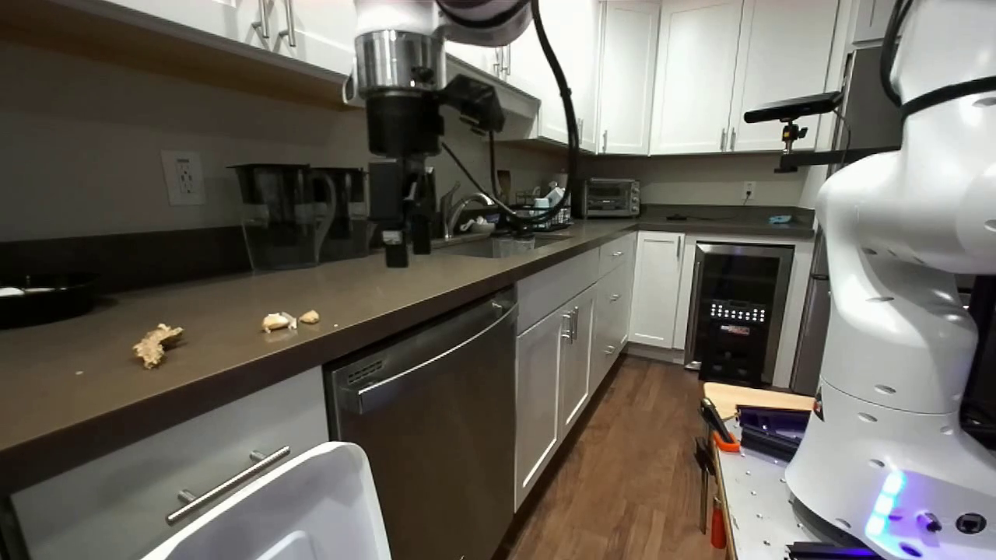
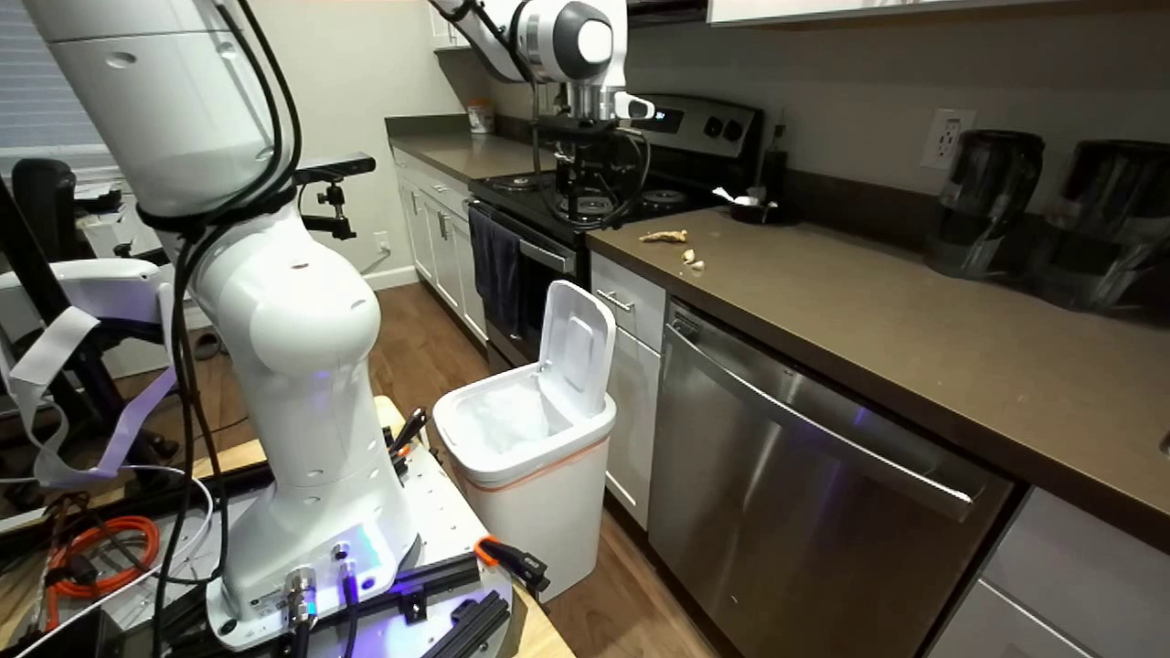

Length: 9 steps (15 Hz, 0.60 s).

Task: Pick up an object on the countertop and put it in the white bin.

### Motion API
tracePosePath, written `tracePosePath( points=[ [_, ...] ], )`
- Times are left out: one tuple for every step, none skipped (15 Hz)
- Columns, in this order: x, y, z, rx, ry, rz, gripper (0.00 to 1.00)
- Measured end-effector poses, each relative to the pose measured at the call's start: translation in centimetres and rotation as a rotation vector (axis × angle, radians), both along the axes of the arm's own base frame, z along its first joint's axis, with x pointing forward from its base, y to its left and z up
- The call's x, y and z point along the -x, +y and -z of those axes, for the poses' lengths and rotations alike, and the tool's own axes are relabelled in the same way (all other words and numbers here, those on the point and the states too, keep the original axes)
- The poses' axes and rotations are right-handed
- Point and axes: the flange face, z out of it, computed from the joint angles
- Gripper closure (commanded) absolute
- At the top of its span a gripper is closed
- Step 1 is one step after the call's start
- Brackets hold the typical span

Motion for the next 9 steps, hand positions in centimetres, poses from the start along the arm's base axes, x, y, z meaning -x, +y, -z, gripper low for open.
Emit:
tracePosePath(
  points=[
    [-1.7, 0.1, 0.5, -0.009, -0.007, 0.006, 0.00],
    [-3.4, 0.1, 1.2, -0.017, -0.016, 0.011, 0.00],
    [-5.1, 0.2, 1.9, -0.026, -0.026, 0.015, 0.00],
    [-6.7, 0.2, 2.7, -0.033, -0.038, 0.014, 0.00],
    [-8.3, 0.1, 3.5, -0.040, -0.052, 0.010, 0.00],
    [-9.8, 0.1, 4.2, -0.047, -0.067, 0.005, 0.00],
    [-11.2, -0.1, 4.9, -0.052, -0.078, 0.002, 0.00],
    [-12.6, -0.3, 5.5, -0.055, -0.083, -0.001, 0.00],
    [-13.9, -0.6, 6.0, -0.056, -0.088, -0.002, 0.00]
  ],
)
